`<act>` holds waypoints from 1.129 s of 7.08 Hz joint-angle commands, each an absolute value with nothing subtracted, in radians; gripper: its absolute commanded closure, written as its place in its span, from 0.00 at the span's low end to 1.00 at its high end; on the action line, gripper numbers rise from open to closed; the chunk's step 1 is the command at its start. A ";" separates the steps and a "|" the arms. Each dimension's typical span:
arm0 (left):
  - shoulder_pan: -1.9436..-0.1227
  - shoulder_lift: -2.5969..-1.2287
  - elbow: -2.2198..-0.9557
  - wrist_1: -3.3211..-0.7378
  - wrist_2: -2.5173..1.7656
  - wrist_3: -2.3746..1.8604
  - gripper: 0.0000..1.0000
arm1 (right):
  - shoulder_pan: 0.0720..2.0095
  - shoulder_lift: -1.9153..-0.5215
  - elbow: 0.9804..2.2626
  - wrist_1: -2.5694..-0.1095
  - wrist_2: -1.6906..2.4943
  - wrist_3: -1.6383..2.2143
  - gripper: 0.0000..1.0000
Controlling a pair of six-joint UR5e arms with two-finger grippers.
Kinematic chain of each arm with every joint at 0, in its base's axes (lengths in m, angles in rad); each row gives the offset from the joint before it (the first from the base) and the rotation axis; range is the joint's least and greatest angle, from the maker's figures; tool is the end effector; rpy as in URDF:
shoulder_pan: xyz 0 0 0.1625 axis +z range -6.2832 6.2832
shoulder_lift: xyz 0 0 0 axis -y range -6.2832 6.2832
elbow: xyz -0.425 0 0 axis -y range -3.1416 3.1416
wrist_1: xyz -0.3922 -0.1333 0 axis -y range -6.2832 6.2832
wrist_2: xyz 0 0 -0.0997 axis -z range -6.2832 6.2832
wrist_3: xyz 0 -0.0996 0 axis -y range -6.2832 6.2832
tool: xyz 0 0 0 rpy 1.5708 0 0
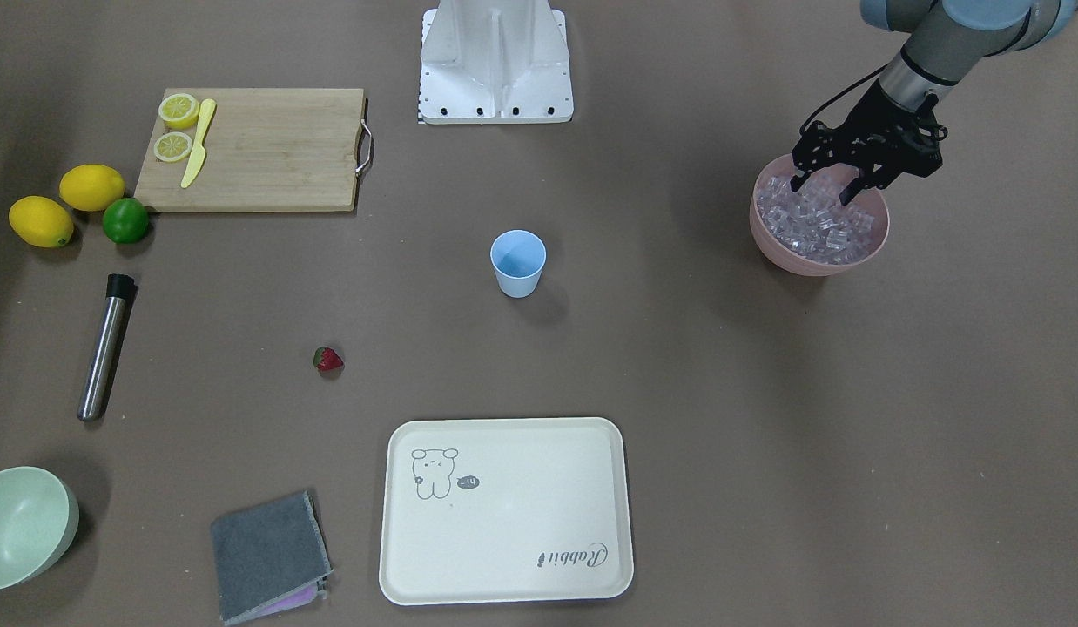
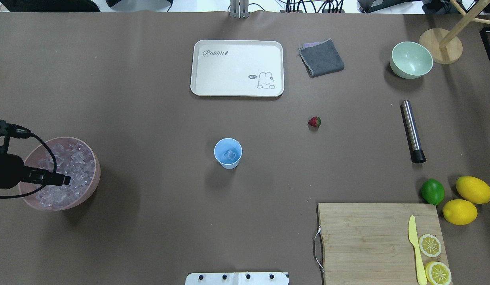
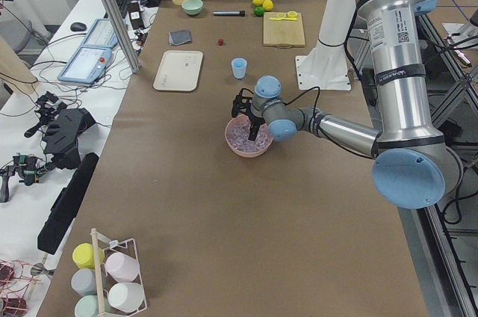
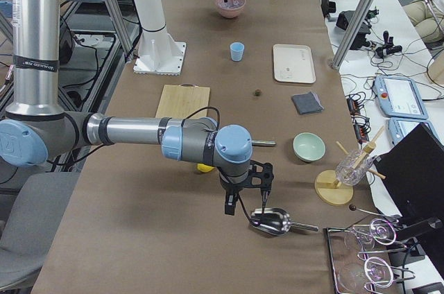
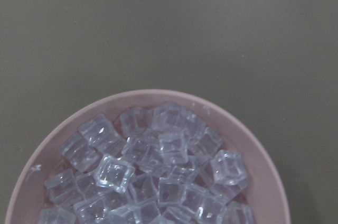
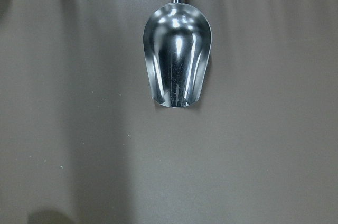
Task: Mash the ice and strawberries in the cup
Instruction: 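Move the left gripper back down into the ice bowl, then grasp another ice cube with the left gripper and lift it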
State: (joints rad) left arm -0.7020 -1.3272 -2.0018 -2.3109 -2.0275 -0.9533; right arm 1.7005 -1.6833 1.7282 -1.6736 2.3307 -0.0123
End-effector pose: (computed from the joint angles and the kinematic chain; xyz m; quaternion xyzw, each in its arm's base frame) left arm 0.2585 -0.3357 0.4757 0.1071 0.4684 0.0644 0.8747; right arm 0.1210 -0.4274 0.6451 -0.0005 -0.3717 0.0652 0.9261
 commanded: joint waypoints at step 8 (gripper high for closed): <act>-0.634 -1.272 -2.003 -2.353 -2.033 -0.953 0.45 | 1.701 -1.689 1.729 -1.675 2.329 -0.012 0.00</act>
